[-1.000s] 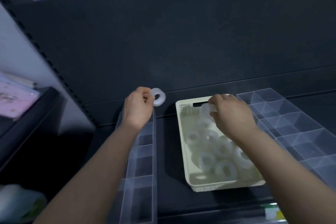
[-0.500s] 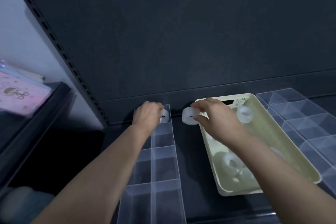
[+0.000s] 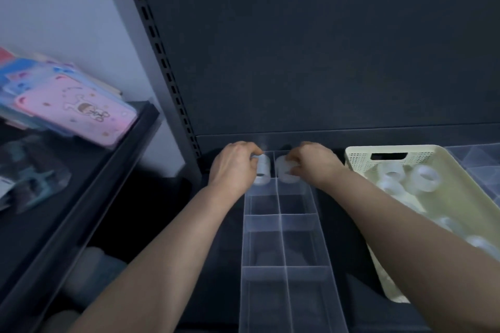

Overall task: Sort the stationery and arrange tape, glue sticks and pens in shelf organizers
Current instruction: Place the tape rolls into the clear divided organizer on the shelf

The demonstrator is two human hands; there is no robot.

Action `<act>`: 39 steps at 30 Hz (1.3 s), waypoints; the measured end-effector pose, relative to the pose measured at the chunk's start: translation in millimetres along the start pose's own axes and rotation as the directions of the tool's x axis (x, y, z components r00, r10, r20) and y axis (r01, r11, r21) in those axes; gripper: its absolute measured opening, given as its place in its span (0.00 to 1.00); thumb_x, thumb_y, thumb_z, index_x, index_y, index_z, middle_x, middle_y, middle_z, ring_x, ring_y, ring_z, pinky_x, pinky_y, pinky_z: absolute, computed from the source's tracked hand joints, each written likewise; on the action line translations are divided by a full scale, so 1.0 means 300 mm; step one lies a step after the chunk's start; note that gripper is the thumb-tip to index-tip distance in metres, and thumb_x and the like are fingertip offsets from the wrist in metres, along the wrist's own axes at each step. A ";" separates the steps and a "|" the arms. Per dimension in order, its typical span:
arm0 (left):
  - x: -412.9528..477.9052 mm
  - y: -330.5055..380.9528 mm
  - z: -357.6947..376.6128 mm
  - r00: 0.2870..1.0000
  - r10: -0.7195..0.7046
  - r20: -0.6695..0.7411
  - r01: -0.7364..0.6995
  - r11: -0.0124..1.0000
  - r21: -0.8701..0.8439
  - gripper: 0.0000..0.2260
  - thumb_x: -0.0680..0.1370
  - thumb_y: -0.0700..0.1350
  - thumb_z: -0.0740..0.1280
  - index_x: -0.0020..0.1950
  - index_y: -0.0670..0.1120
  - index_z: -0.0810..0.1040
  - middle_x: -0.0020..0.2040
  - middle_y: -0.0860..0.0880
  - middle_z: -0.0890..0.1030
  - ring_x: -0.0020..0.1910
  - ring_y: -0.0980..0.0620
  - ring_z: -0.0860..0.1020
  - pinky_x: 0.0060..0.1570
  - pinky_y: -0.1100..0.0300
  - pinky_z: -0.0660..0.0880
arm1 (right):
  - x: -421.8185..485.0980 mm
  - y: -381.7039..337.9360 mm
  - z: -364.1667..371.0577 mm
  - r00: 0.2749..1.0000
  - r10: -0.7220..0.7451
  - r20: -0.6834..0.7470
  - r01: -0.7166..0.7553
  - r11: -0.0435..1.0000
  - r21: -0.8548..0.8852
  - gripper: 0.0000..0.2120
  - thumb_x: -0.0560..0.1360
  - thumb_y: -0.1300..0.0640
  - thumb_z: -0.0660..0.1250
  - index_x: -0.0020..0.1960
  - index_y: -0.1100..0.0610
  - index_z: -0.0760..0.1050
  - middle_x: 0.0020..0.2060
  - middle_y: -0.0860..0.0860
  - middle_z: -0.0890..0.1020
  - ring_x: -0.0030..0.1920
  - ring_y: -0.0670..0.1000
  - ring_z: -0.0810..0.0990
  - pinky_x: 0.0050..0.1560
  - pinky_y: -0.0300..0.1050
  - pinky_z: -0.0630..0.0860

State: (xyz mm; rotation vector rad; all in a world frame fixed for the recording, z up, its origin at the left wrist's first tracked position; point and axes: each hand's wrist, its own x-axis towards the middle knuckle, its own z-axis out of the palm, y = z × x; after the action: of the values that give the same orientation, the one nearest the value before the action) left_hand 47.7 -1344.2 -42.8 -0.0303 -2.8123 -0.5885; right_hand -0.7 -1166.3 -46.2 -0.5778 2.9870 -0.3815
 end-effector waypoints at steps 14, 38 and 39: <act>0.014 0.270 0.032 0.994 0.103 0.045 -0.098 0.988 -0.116 0.10 0.78 0.43 0.65 0.56 0.52 0.81 0.54 0.52 0.82 0.55 0.51 0.78 0.55 0.54 0.75 | -0.252 0.238 -0.172 0.969 0.008 -0.247 -0.033 0.995 -0.096 0.11 0.75 0.54 0.67 0.56 0.46 0.79 0.53 0.47 0.80 0.56 0.51 0.77 0.52 0.46 0.74; -0.007 0.756 0.344 0.887 0.151 0.437 -0.392 0.747 0.537 0.08 0.73 0.42 0.66 0.51 0.50 0.76 0.48 0.49 0.80 0.53 0.47 0.76 0.47 0.54 0.63 | -0.544 0.707 -0.122 0.964 0.057 -0.258 -0.090 0.989 -0.118 0.13 0.77 0.54 0.61 0.59 0.43 0.76 0.54 0.44 0.80 0.56 0.48 0.76 0.56 0.46 0.65; -0.002 0.751 0.327 0.905 0.157 0.397 -0.350 0.804 0.481 0.07 0.73 0.42 0.66 0.50 0.50 0.72 0.47 0.49 0.80 0.50 0.46 0.76 0.45 0.55 0.64 | -0.526 0.706 -0.128 0.959 0.058 -0.277 -0.098 0.986 -0.133 0.14 0.76 0.55 0.61 0.59 0.43 0.76 0.54 0.44 0.80 0.56 0.49 0.76 0.56 0.46 0.65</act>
State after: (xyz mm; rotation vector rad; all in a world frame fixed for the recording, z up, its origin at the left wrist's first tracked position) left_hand 40.0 -1098.5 -41.4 -0.4374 -3.1155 0.3295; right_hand 65.3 -908.1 -59.1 -0.4486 3.3128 -0.2575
